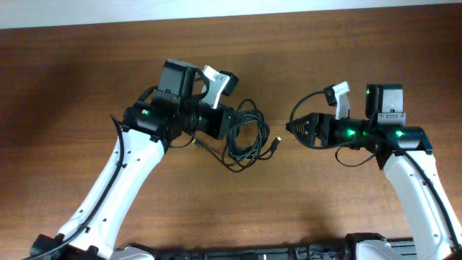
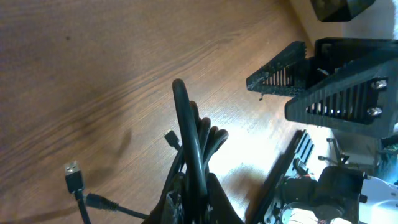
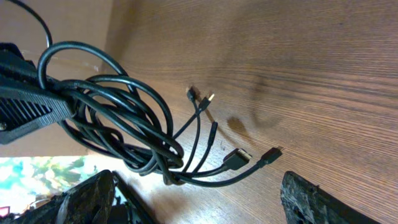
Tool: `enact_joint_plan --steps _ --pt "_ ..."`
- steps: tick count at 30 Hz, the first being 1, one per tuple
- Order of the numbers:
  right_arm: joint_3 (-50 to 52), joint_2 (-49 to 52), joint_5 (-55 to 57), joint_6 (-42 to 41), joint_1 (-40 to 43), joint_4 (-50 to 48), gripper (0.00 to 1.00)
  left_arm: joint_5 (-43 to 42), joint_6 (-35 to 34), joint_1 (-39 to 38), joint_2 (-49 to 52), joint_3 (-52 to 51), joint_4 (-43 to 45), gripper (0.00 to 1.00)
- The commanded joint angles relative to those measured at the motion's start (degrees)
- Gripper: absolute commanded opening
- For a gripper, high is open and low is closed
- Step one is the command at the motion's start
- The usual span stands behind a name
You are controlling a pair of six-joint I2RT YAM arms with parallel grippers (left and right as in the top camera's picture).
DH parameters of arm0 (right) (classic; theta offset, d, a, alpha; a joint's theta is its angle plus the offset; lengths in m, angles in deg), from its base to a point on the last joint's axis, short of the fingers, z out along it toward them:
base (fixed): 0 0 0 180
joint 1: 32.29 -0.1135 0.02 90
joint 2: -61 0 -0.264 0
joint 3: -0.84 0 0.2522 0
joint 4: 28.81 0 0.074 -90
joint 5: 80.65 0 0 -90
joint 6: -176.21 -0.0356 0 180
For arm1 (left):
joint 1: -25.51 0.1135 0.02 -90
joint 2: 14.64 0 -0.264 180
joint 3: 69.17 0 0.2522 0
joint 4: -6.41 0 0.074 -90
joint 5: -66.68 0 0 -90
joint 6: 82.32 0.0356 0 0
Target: Untangle cables
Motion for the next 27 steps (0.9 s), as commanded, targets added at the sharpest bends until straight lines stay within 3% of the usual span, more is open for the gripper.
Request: enact_joint_plan --steps 1,5,10,13,18,21,23,24,25,26,27 --pt "-0.5 -1.0 -3.3 4.0 0.2 0.0 0.83 -2.1 3.8 -0.5 -0.4 3.2 0.1 0.0" --pt "-0.5 -1.0 -5.8 8.2 0.2 0.0 0.83 -1.0 10.8 -2.8 -0.4 3.2 -2.6 0.0" --pt "-0.5 -1.0 -6.0 11.4 0.2 0.0 0.84 1.9 11.0 -2.8 -0.4 3.2 -2.6 0.0" --pt "-0.5 -0.9 -7.5 17.5 0.2 0.0 0.9 1.9 11.8 -2.8 -0.4 3.2 -2.6 0.0" --pt "-0.5 1.1 -12.1 28.9 -2.5 -0.3 0.91 1.7 15.5 -2.8 -0.4 3.2 -2.4 0.0" --pt "-0.5 3.6 -14.2 39.5 -9.3 -1.0 0.91 -6.8 19.8 -2.7 -0.4 3.2 -2.4 0.0" --pt "-0.5 5.4 -13.9 39.9 -11.3 -3.3 0.91 -12.8 21.3 -2.7 -0.4 3.2 -2.5 0.0" --pt "-0.5 7.0 -13.9 39.8 -12.0 -5.3 0.89 -16.0 21.3 -2.7 -0.4 3.2 -2.4 0.0" --pt "-0.5 8.2 -13.9 39.8 -12.1 -6.3 0.74 -17.2 21.3 -2.7 -0.4 3.2 -2.4 0.0" --pt "-0.5 9.0 -13.9 39.6 -12.1 -6.5 0.52 -17.0 21.3 -2.7 -0.4 3.2 -2.4 0.0" --pt "-0.5 9.3 -13.9 39.4 -12.1 -6.5 0.43 -16.9 21.3 -2.7 -0.4 3.2 -2.4 0.0"
